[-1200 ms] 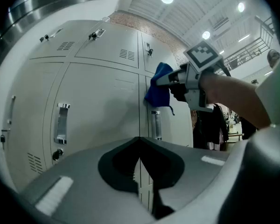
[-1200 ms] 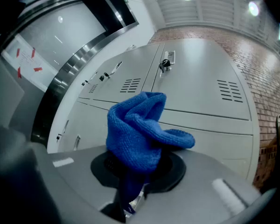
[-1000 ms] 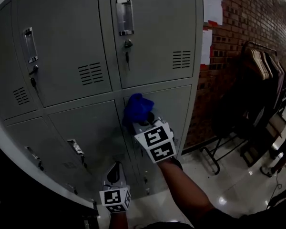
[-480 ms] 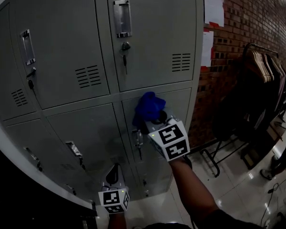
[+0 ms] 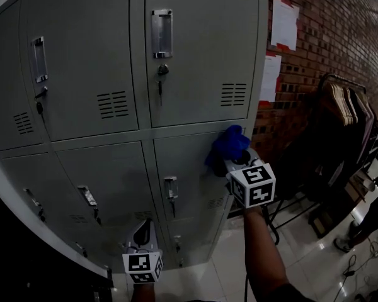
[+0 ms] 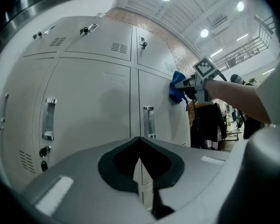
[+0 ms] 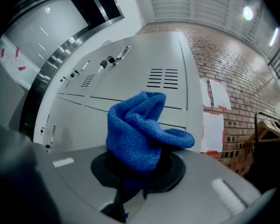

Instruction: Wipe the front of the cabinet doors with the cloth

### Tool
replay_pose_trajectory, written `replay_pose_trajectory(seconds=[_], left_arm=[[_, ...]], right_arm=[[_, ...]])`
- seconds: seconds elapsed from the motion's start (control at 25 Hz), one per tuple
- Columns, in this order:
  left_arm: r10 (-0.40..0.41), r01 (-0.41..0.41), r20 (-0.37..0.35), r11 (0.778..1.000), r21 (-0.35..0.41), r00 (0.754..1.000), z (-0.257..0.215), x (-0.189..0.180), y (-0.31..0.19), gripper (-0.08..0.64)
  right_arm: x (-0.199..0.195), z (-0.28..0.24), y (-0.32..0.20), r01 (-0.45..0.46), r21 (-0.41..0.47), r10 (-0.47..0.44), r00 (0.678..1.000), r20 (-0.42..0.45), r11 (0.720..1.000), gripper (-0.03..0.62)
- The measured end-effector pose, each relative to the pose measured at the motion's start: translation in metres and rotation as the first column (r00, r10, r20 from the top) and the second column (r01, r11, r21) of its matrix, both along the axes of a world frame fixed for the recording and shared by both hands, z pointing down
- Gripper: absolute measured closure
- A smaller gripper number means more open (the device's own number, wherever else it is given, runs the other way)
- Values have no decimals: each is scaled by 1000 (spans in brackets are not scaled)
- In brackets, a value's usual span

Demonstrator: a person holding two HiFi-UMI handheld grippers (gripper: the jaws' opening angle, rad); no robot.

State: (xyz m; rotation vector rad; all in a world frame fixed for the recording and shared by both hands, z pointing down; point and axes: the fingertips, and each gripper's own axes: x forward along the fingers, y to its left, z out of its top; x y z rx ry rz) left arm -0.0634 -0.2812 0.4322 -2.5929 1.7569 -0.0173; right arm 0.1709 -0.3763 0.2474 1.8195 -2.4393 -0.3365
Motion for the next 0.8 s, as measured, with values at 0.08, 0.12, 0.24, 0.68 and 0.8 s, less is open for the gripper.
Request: replay_pose_trajectory(seconds=[0.08, 0.12, 0.24, 0.68, 0.8], left_arm=[[1, -1, 0, 1000, -2, 1000, 2, 3, 0, 551], [3, -3, 1, 1000, -1, 1000, 2, 4, 0, 551], [7, -7, 2, 1000, 1, 1000, 0, 8, 0, 551], [0, 0, -8, 1000, -2, 1000, 1, 5, 15, 551], [-18, 18, -12, 1000, -5, 1000, 1, -1, 18, 549]], right_arm=[[17, 1, -1, -17, -8, 17, 1000, 6, 1000, 524], [24, 0, -2, -25, -9, 25, 1000, 5, 1000, 525], [39, -2, -3, -41, -11, 41, 999, 0, 999, 525], [-9, 2, 22, 32, 20, -32, 999, -24, 999, 523], [-70, 16, 29, 128, 16, -128, 992, -19, 992, 523]])
